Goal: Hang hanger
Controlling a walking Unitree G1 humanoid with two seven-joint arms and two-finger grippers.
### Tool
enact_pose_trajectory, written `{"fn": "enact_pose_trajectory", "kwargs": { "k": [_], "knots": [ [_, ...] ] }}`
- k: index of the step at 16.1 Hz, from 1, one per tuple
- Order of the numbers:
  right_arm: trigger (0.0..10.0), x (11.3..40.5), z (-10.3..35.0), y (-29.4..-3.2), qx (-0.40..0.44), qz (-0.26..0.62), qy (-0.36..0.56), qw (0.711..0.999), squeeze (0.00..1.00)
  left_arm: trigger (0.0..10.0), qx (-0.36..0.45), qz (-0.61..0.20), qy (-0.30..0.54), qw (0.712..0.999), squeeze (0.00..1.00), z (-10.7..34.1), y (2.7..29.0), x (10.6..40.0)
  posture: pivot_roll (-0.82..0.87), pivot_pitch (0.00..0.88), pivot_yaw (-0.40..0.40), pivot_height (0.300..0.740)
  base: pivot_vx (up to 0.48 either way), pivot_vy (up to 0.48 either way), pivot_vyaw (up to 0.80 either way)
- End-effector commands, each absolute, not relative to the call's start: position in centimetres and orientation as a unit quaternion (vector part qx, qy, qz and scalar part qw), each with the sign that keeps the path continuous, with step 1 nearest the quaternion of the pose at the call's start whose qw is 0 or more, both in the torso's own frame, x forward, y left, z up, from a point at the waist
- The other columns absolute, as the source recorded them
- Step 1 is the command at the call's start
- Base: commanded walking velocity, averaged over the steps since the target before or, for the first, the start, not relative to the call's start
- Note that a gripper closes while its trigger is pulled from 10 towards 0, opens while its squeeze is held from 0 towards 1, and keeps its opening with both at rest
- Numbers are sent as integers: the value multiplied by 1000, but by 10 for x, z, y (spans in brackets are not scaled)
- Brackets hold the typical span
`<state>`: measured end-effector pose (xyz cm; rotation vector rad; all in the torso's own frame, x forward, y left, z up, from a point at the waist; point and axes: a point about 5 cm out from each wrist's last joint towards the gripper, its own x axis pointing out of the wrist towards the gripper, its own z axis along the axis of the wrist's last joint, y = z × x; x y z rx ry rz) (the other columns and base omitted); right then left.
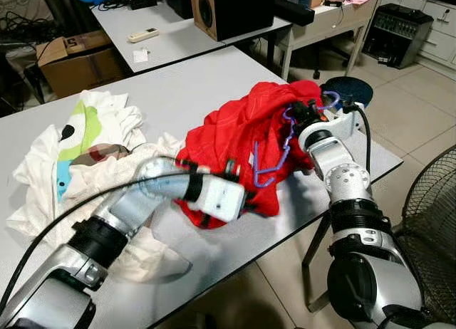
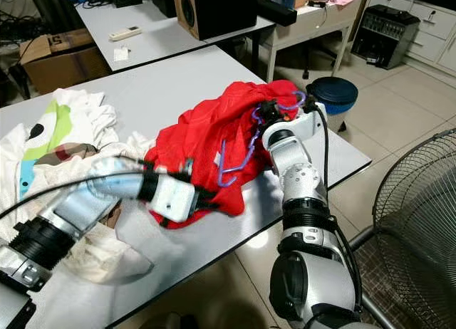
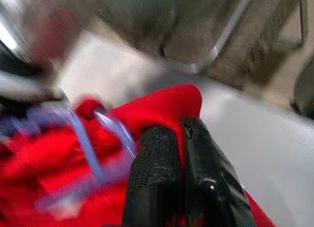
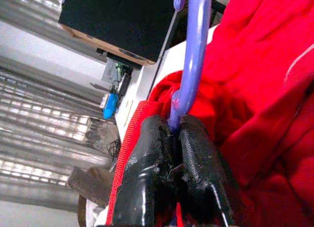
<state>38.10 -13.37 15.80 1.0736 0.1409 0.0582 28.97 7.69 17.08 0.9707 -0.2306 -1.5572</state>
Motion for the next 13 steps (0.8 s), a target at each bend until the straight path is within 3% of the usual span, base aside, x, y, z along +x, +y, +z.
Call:
{"fn": "enact_pose_trajectory", "kwargs": {
  "k": [1, 4, 7, 9, 11, 13],
  "knots": [
    [10000, 383, 162, -127, 503, 37, 68, 861, 0, 0, 408, -677, -125, 599, 0, 187, 74, 289, 0, 0, 78, 740, 0, 0, 0],
    [10000, 384, 164, -122, 503, 42, 68, 861, 0, 0, 366, -697, -165, 594, 0, 209, 59, 284, -3, 0, 80, 740, 0, 0, 0],
    [10000, 383, 175, -111, 508, 77, 60, 856, 0, 0, 387, -687, -175, 589, 0, 214, 55, 289, -5, 0, 82, 740, 0, 0, 0],
    [10000, 380, 195, -101, 522, 127, 38, 843, 0, 0, 399, -685, -169, 586, 0, 212, 55, 292, -8, 0, 84, 740, 0, 0, 0],
    [10000, 375, 219, -95, 568, 175, 14, 804, 0, 0, 402, -690, -169, 578, 0, 209, 50, 289, -13, 0, 86, 740, 0, 0, 0],
    [10000, 373, 221, -89, 587, 193, 22, 786, 0, 0, 396, -688, -186, 579, 0, 211, 42, 287, -12, 0, 84, 740, 0, 0, 0]
  ]
}}
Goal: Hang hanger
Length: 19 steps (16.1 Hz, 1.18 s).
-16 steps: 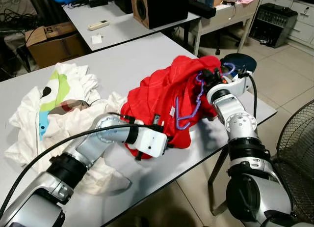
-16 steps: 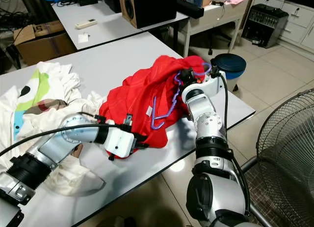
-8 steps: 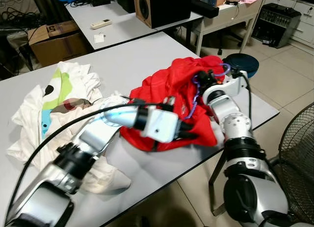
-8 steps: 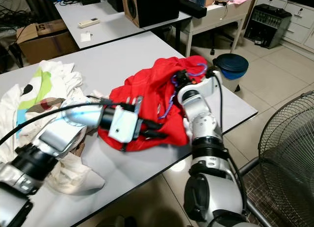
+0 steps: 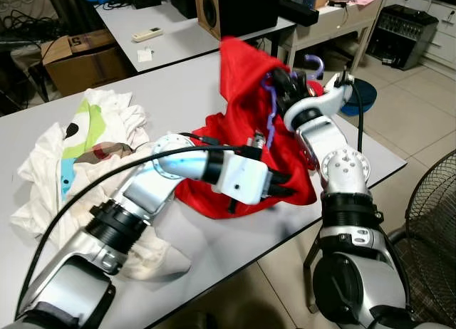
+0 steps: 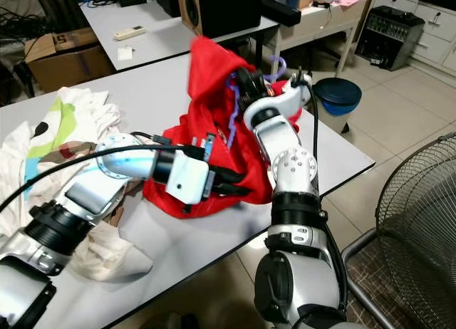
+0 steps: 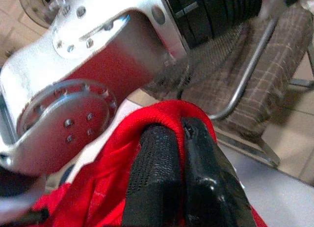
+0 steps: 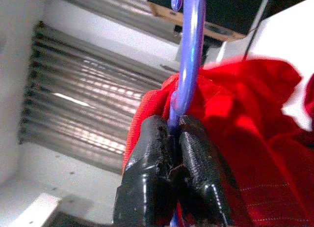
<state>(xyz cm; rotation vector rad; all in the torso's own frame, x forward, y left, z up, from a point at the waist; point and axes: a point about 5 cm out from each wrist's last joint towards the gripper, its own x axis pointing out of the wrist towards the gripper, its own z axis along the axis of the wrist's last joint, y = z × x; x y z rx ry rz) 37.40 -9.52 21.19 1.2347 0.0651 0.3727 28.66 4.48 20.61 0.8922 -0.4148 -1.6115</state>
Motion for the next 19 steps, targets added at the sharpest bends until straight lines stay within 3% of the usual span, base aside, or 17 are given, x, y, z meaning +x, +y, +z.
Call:
{"fn": "enact_pose_trajectory", "kwargs": {
  "k": [1, 2, 3, 4, 5, 9, 10, 11, 13, 14, 17, 19],
  "knots": [
    [10000, 372, 219, -88, 593, 193, 25, 781, 0, 0, 394, -687, -191, 580, 0, 212, 40, 287, -12, 0, 84, 740, 0, 0, 0],
    [10000, 370, 213, -87, 601, 187, 35, 776, 0, 2863, 390, -677, -213, 587, 0, 216, 36, 287, -9, 0, 81, 740, 0, 0, 0],
    [10000, 369, 210, -87, 613, 183, 39, 768, 0, 10000, 377, -677, -218, 593, 0, 217, 34, 286, -9, 0, 81, 740, 0, 0, 0],
    [10000, 368, 209, -90, 626, 177, 40, 759, 0, 10000, 342, -690, -209, 602, 204, 218, 35, 283, -9, 0, 81, 740, 0, 0, 0],
    [10000, 368, 208, -91, 629, 175, 40, 757, 0, 10000, 332, -694, -208, 604, 1000, 219, 35, 282, -9, 0, 81, 740, 0, 0, 0],
    [10000, 370, 202, -98, 631, 160, 45, 757, 0, 10000, 305, -693, -221, 615, 1000, 225, 37, 279, -1, 0, 80, 740, 0, 0, 0],
    [10000, 370, 201, -99, 630, 156, 47, 759, 0, 10000, 300, -699, -223, 610, 361, 228, 37, 276, 0, 0, 80, 740, 0, 0, 0],
    [10000, 371, 199, -100, 622, 152, 48, 766, 0, 10000, 300, -712, -213, 598, 0, 229, 38, 272, 4, 0, 79, 740, 0, 0, 0],
    [10000, 372, 198, -102, 618, 148, 49, 771, 0, 10000, 310, -734, -167, 581, 0, 223, 43, 270, 4, 0, 80, 740, 0, 0, 0],
    [10000, 373, 198, -104, 616, 146, 47, 773, 0, 10000, 316, -740, -142, 577, 1000, 221, 49, 272, 4, 0, 80, 740, 0, 0, 0],
    [10000, 374, 197, -108, 608, 140, 43, 780, 0, 10000, 359, -729, -134, 568, 1000, 226, 57, 278, 8, 0, 90, 740, 0, 0, 0],
    [10000, 374, 195, -108, 601, 139, 45, 786, 0, 10000, 357, -713, -159, 582, 1000, 236, 55, 282, 11, 0, 98, 740, 0, 0, 0]
  ]
}}
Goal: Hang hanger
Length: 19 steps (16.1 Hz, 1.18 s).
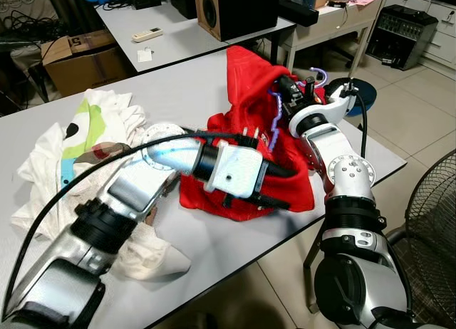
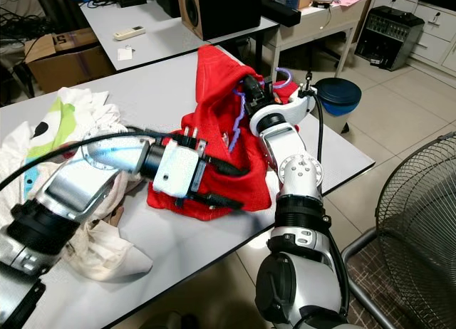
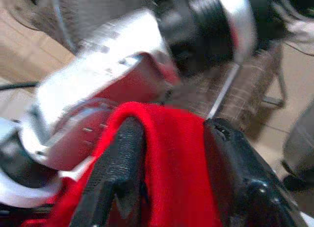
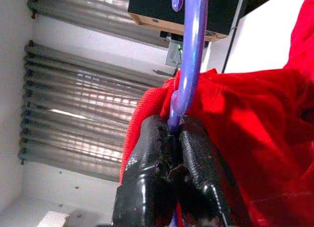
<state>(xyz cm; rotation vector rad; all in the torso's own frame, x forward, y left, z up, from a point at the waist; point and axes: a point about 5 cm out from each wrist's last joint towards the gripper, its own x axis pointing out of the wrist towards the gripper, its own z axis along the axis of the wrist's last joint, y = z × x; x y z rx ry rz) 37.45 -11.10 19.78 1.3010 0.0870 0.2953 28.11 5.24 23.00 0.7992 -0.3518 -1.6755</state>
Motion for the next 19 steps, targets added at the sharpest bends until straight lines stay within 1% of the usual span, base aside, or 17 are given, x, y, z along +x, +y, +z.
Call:
{"fn": "enact_pose_trajectory", "kwargs": {
  "k": [1, 2, 3, 4, 5, 6, 7, 8, 9, 10, 11, 12, 13, 14, 15, 17, 19],
  "knots": [
    [10000, 373, 192, -108, 599, 138, 46, 788, 0, 10000, 340, -707, -177, 594, 1000, 246, 53, 284, 15, 0, 108, 740, 0, 0, 0],
    [10000, 373, 190, -107, 597, 136, 46, 790, 0, 10000, 318, -717, -177, 594, 1000, 252, 52, 283, 21, 0, 119, 740, 0, 0, 0],
    [10000, 373, 188, -107, 595, 134, 47, 791, 0, 10000, 319, -726, -172, 585, 1000, 253, 52, 281, 25, 0, 129, 740, 0, 0, 0],
    [10000, 373, 185, -107, 595, 129, 46, 792, 0, 10000, 330, -747, -147, 558, 1000, 251, 55, 278, 32, 0, 153, 740, 0, 0, 0],
    [10000, 373, 184, -107, 595, 127, 45, 792, 0, 10000, 336, -746, -146, 556, 1000, 250, 56, 279, 32, 0, 153, 740, 0, 0, 0],
    [10000, 374, 183, -107, 598, 124, 41, 791, 0, 10000, 335, -740, -151, 564, 1000, 254, 58, 282, 36, 0, 162, 740, 0, 0, 0],
    [10000, 374, 183, -107, 600, 122, 38, 790, 0, 10000, 307, -724, -167, 594, 1000, 264, 61, 288, 36, 0, 184, 740, 0, 0, 0],
    [10000, 373, 184, -107, 600, 123, 34, 790, 0, 10000, 255, -694, -177, 650, 286, 277, 71, 299, 32, 0, 187, 740, 0, 0, 0],
    [10000, 372, 185, -107, 600, 124, 32, 790, 0, 10000, 213, -664, -176, 695, 20, 284, 84, 308, 30, 0, 186, 740, 0, 0, 0],
    [10000, 371, 186, -107, 598, 127, 30, 791, 0, 10000, 199, -627, -170, 734, 0, 285, 104, 317, 27, 0, 177, 740, 0, 0, 0],
    [10000, 370, 186, -108, 591, 133, 31, 795, 0, 10000, 206, -575, -134, 780, 0, 273, 133, 324, 26, 0, 160, 740, 0, 0, 0],
    [10000, 369, 186, -108, 590, 135, 32, 795, 0, 10000, 218, -555, -111, 795, 0, 265, 144, 326, 27, 0, 156, 740, 0, 0, 0],
    [10000, 368, 188, -108, 588, 142, 32, 796, 0, 10000, 257, -518, -76, 812, 0, 247, 162, 329, 25, 0, 150, 740, 0, 0, 0],
    [10000, 368, 189, -107, 587, 144, 32, 796, 0, 10000, 263, -498, -57, 824, 0, 239, 166, 331, 24, 0, 143, 740, 0, 0, 0],
    [10000, 368, 191, -107, 585, 149, 32, 796, 0, 10000, 274, -476, -37, 835, 0, 228, 168, 332, 21, 0, 138, 740, 0, 0, 0],
    [10000, 368, 194, -106, 581, 156, 33, 798, 0, 10000, 255, -472, -38, 843, 0, 220, 151, 331, 18, 0, 128, 740, 0, 0, 0],
    [10000, 368, 192, -107, 575, 154, 39, 803, 0, 10000, 166, -512, -90, 838, 0, 234, 109, 322, 17, 0, 122, 740, 0, 0, 0]
  ]
}}
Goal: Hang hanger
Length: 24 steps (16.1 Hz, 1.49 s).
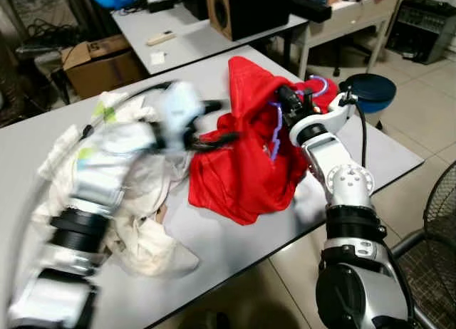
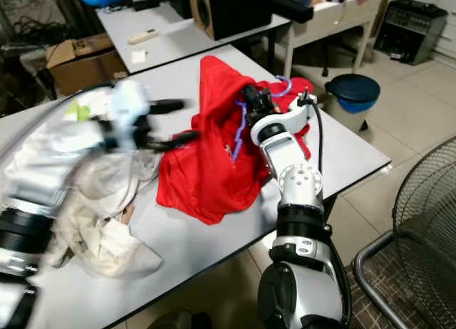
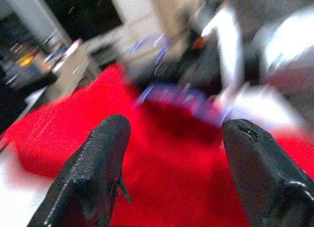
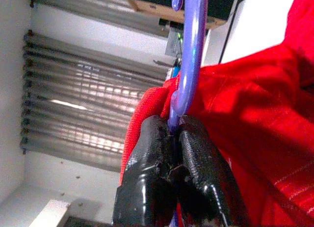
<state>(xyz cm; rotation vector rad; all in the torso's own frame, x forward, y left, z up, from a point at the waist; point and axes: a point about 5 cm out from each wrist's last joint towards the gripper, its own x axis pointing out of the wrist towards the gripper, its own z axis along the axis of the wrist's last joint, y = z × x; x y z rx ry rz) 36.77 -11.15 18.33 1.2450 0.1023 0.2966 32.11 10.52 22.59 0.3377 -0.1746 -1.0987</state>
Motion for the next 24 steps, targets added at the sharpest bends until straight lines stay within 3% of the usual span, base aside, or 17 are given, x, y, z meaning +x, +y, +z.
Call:
{"fn": "enact_pose_trajectory", "kwargs": {
  "k": [1, 3, 5, 7, 8, 10, 11, 13, 17, 19, 24],
  "knots": [
    [10000, 368, 191, -107, 574, 152, 42, 804, 0, 10000, 148, -537, -98, 825, 0, 236, 91, 316, 18, 0, 121, 740, 0, 0, 0],
    [10000, 368, 192, -107, 574, 151, 42, 803, 0, 10000, 164, -545, -93, 817, 0, 229, 81, 314, 17, 0, 122, 740, 0, 0, 0],
    [10000, 368, 194, -107, 576, 154, 38, 802, 0, 10000, 143, -527, -100, 832, 0, 232, 85, 315, 12, 0, 126, 740, 0, 0, 0],
    [10000, 368, 195, -107, 574, 158, 37, 802, 0, 10000, 97, -484, -127, 861, 0, 250, 107, 324, 13, 0, 121, 740, 0, 0, 0],
    [10000, 367, 195, -106, 571, 162, 39, 804, 0, 10000, 125, -422, -107, 891, 0, 242, 131, 335, 15, 0, 117, 740, 0, 0, 0],
    [10000, 366, 195, -106, 569, 164, 41, 805, 0, 10000, 145, -379, -75, 911, 0, 226, 145, 341, 15, 0, 113, 740, 0, 0, 0],
    [10000, 366, 195, -105, 568, 167, 42, 805, 0, 10000, 193, -363, -31, 911, 0, 203, 152, 339, 15, 0, 106, 740, 0, 0, 0],
    [10000, 366, 196, -103, 566, 170, 45, 806, 0, 10000, 208, -387, -1, 898, 0, 184, 145, 329, 14, 0, 102, 740, 0, 0, 0],
    [10000, 369, 199, -99, 556, 177, 51, 810, 0, 10000, 131, -448, -78, 881, 0, 206, 88, 315, 11, 0, 89, 740, 0, 0, 0],
    [10000, 370, 197, -100, 551, 175, 56, 814, 0, 10000, 129, -458, -107, 873, 0, 216, 72, 311, 7, 0, 87, 740, 0, 0, 0],
    [10000, 370, 194, -102, 527, 173, 65, 829, 0, 10000, 260, -429, -116, 857, 0, 221, 80, 315, 2, 0, 76, 740, 0, 0, 0]
  ]
}}
